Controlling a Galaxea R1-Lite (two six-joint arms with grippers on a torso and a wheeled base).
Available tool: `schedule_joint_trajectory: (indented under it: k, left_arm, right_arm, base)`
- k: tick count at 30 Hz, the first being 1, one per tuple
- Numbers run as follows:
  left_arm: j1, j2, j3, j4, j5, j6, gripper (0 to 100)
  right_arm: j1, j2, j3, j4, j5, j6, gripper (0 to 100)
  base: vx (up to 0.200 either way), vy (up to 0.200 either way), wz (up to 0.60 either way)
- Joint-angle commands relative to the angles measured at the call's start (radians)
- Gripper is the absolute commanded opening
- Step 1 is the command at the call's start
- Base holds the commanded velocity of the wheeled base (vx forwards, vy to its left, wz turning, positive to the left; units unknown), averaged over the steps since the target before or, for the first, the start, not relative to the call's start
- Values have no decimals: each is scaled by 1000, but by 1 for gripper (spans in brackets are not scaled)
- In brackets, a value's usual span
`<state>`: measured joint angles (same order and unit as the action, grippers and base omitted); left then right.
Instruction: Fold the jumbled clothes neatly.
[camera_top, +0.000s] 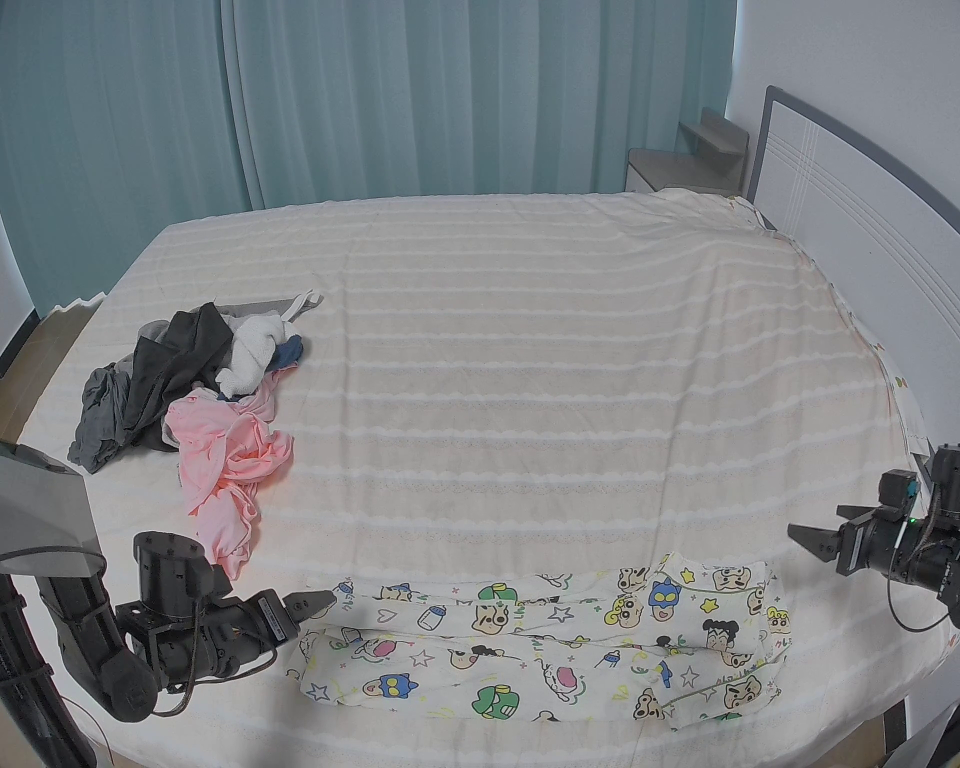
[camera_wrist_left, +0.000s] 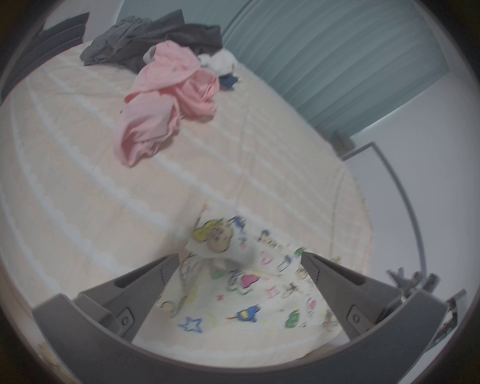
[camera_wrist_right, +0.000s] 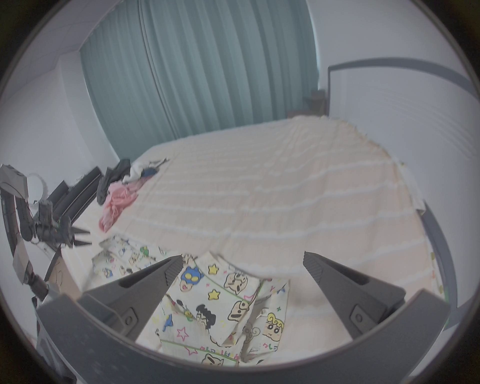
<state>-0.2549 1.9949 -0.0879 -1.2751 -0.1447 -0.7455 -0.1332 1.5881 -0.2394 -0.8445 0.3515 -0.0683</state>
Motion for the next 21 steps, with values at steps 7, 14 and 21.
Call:
schedule_joint_trajectory:
  k: [7, 14, 21]
  left_arm:
    - [-14, -133, -500, 846, 20, 212, 100]
    - [-9, -76, -536, 870, 7, 368, 100]
    - [6, 53, -556, 869, 0, 426, 100]
  right_arm:
    - [-60, -444, 126, 5, -88, 234, 100]
    - [-55, -461, 138, 5, -68, 243, 100]
    - [-49, -462, 137, 5, -68, 239, 100]
  base:
    - [0, 0, 0]
    - [0, 0, 0]
    - [0, 0, 0]
